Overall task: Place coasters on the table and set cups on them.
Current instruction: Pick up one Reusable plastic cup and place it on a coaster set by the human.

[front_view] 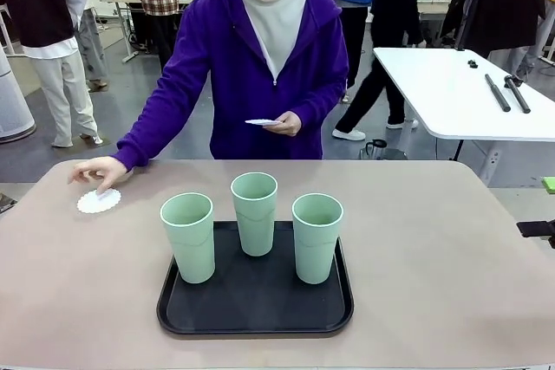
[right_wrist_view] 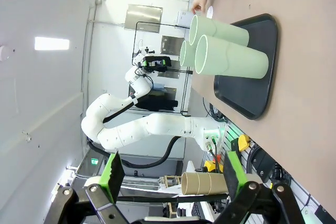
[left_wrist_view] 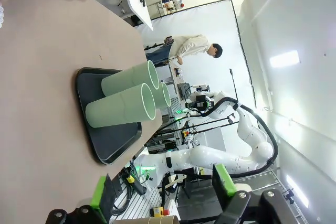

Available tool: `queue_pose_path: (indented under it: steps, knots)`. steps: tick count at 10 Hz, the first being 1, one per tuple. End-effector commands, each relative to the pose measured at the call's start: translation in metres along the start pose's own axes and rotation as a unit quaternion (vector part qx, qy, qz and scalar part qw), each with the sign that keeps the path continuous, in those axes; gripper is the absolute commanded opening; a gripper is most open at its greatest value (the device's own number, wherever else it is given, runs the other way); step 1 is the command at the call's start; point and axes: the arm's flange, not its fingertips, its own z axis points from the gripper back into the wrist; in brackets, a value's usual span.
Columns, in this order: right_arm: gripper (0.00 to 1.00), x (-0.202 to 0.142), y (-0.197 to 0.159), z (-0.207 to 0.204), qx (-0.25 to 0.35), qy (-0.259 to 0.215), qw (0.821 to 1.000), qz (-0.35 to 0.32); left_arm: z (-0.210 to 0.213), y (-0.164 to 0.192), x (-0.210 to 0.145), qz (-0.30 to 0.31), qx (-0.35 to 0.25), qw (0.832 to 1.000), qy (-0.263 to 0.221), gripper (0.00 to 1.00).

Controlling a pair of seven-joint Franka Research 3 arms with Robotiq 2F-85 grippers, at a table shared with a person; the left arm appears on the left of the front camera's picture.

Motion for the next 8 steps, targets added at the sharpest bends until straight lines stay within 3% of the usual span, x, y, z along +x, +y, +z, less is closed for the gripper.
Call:
queue_pose_path:
  steps: [1, 8]
  knots:
    - [1.0, 0.0015, 0.0001, 0.0006, 0.004, -0.003, 1.0, -0.002, 0.0002, 0.0007, -0.0006, -0.006, -0.007, 1.0, -0.006, 1.0]
    - [1.0, 0.0015, 0.0001, 0.0006, 0.004, -0.003, 1.0, -0.002, 0.0002, 0.0007, -0.0006, -0.006, -0.007, 1.0, -0.006, 1.0]
